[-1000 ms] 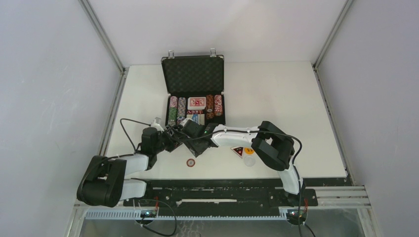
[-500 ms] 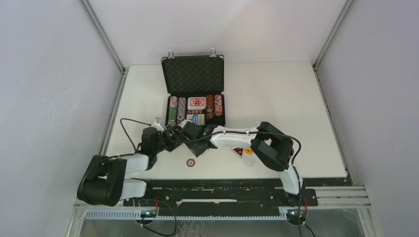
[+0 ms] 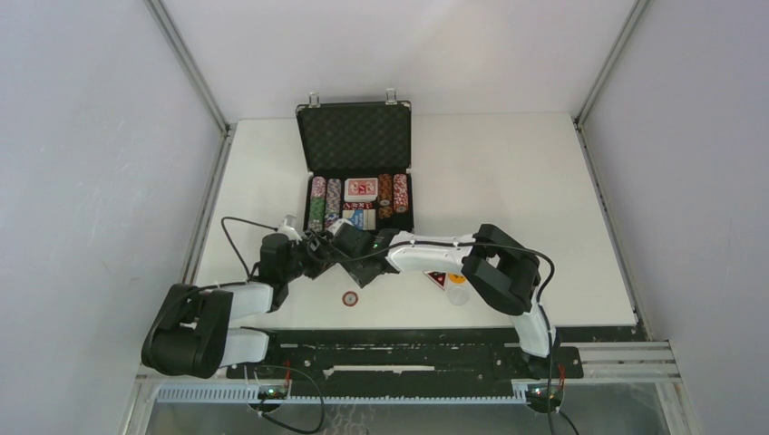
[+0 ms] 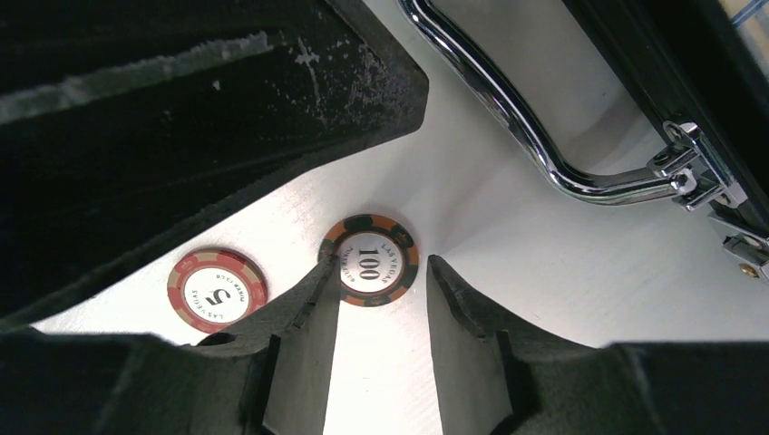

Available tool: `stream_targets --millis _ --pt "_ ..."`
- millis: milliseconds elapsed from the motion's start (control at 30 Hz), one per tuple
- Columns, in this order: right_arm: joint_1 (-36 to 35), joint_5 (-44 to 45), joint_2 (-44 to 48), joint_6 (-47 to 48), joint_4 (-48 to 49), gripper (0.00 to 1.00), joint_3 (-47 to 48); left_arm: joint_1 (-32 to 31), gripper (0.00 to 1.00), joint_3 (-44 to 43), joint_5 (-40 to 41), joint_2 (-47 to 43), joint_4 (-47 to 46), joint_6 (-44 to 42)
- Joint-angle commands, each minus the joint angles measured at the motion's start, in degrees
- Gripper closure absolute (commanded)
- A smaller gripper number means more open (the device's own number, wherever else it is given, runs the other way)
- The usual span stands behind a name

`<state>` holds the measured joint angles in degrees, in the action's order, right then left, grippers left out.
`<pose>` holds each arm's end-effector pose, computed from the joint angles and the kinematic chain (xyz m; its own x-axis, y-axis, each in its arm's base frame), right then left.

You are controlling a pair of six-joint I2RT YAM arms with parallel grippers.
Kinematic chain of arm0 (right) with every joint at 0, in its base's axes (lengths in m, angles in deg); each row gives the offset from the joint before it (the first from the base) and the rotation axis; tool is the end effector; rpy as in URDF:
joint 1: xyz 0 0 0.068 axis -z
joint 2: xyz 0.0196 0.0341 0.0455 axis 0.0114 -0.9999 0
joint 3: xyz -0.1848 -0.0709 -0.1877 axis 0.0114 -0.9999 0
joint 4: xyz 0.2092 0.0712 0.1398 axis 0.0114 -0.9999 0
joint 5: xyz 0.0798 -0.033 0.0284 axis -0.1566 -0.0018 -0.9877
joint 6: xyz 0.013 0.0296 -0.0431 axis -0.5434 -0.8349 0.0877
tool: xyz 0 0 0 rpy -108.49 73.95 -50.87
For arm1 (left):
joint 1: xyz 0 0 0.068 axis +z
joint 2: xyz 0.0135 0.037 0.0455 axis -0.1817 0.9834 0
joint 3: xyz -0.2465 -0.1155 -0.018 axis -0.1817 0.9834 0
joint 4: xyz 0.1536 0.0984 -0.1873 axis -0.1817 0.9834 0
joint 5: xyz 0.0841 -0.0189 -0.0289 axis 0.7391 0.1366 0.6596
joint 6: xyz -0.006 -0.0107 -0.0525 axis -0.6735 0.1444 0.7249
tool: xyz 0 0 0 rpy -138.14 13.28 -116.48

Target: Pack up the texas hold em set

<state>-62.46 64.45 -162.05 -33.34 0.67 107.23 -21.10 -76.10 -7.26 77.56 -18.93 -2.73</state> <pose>0.1961 0.3751 0.1608 -0.5532 -0.6891 -0.4680 -0.7633 0.6444 -0.0464 0.1951 -0.0504 0.1198 -0.7041 -0.5981 -0.3827 -0.0864 0.6071 -0.7899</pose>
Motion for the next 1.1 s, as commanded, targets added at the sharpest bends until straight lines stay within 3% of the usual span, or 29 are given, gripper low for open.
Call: stream_targets --millis 0,200,333,433,1067 --pt "-0.6 1.1 3.4 0.6 -0.5 0.52 0.4 -0.3 0.31 0.1 -0.7 0.7 0.1 -0.2" --pt "-0.7 1.2 4.2 0.5 -0.4 0.51 0.3 -0.3 0.31 0.1 -0.8 0.8 0.0 -0.2" --pt "-0.6 -0.1 3.6 0.3 -0.1 0.34 0.3 -0.3 0.31 0.1 -0.9 0.9 0.0 -0.2" --pt "-0.8 -0.9 2.9 0.1 0.2 0.30 0.6 -0.3 0.31 0.1 -0.9 1.0 0.0 -0.2" --pt "-0.9 -2.2 -2.3 -0.4 1.6 0.34 -0.1 -0.3 0.31 0.2 -0.9 1.4 -0.1 -0.3"
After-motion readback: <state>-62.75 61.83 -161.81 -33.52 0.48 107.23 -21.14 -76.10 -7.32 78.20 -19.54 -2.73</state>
